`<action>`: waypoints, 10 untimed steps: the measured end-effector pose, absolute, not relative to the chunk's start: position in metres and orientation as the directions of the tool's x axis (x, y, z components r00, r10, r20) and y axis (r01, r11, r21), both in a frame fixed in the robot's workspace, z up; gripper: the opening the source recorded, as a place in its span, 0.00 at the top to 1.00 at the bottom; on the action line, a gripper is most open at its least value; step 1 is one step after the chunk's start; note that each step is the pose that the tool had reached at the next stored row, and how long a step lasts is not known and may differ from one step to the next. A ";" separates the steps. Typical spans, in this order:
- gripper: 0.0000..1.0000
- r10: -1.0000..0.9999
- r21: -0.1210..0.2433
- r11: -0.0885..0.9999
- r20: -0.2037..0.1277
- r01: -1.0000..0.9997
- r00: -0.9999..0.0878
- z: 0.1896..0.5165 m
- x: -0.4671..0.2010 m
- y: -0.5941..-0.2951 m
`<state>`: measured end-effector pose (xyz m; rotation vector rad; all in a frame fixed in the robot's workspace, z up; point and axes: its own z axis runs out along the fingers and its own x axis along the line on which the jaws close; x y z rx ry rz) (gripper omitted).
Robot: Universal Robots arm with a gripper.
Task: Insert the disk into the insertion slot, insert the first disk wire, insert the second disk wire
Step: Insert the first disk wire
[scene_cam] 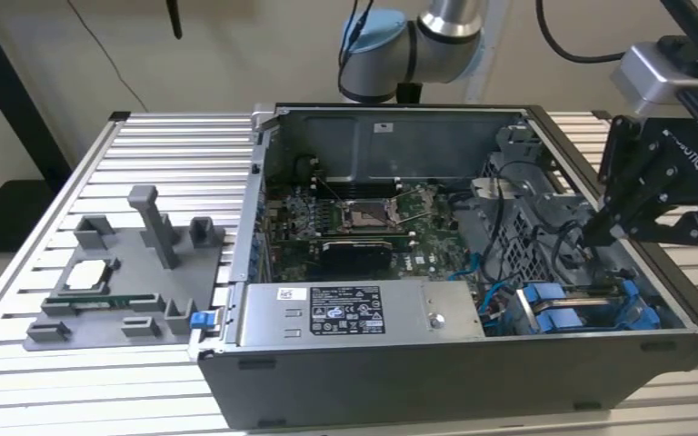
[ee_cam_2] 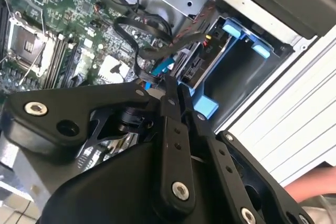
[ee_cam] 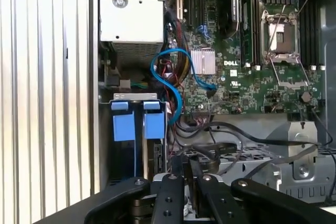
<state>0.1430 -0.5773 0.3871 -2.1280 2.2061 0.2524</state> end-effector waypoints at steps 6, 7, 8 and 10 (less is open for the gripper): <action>1.00 -0.987 0.046 0.029 -0.158 -0.999 -0.036 0.385 0.136 -0.578; 1.00 -0.987 0.046 0.029 -0.158 -0.999 -0.036 0.385 0.136 -0.578; 1.00 -0.987 0.046 0.029 -0.158 -0.999 -0.035 0.385 0.136 -0.578; 1.00 -0.987 0.046 0.028 -0.159 -0.999 -0.035 0.385 0.136 -0.578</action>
